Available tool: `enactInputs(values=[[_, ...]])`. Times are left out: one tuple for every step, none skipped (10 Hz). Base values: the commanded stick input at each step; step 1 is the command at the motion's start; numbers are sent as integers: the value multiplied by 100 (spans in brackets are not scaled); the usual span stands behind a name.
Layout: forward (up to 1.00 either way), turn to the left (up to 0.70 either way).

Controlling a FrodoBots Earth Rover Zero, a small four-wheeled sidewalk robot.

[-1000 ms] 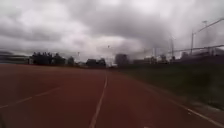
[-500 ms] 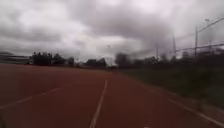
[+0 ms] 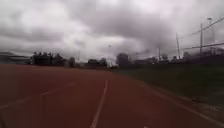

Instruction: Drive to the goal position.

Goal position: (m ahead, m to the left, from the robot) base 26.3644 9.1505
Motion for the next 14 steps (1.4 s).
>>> enactInputs(values=[[70, 0], [70, 0], [70, 0], [70, 0], [70, 0], [70, 0], [70, 0], [70, 0], [70, 0], [70, 0], [70, 0], [70, 0], [70, 0], [70, 0]])
